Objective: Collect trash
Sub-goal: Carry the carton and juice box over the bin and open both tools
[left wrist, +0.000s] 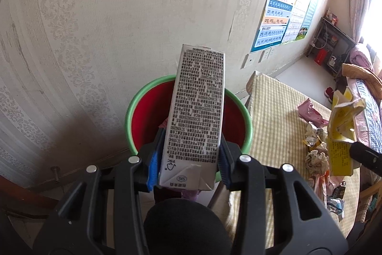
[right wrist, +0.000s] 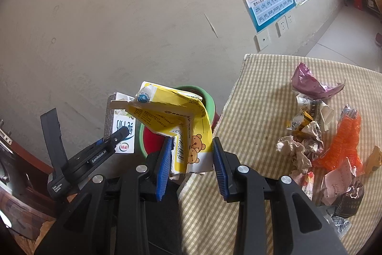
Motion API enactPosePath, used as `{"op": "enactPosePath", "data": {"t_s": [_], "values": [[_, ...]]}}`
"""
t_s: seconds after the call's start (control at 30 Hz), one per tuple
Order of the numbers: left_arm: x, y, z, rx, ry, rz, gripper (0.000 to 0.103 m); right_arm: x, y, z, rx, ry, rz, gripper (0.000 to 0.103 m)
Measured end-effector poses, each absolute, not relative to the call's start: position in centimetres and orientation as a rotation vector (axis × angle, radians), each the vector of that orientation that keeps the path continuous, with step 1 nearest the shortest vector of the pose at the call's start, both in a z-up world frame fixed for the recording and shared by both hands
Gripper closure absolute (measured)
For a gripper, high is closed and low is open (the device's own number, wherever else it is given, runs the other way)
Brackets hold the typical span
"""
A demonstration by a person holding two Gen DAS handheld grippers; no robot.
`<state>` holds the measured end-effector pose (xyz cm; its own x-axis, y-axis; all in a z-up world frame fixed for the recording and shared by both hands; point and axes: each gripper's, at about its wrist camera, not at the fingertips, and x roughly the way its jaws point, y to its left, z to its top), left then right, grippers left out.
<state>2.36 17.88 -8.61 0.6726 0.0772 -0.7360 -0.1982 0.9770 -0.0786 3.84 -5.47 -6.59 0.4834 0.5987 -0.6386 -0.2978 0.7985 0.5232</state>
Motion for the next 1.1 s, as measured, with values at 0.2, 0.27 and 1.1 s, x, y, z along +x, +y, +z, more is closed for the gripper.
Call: {"op": "enactPosePath", "data": {"t_s": [0.2,0.27,1.1], "values": [[2.5,19.0,-8.4,-0.166,0.817,0.17,0.064,5.1,-3.9,-5.9,0.356,0.906,0.584,0.07],[2.5,19.3,-8.4,-0.167,0.818,0.172,0.064,5.5,-3.3,-5.7,0.348,0.904,0.59,0.07],[5.8,22.3,-11.5,-0.194,0.899,0.189,0.064,12.1,2.5,-8.7,0.468,1.052,0.622,0.069]]}}
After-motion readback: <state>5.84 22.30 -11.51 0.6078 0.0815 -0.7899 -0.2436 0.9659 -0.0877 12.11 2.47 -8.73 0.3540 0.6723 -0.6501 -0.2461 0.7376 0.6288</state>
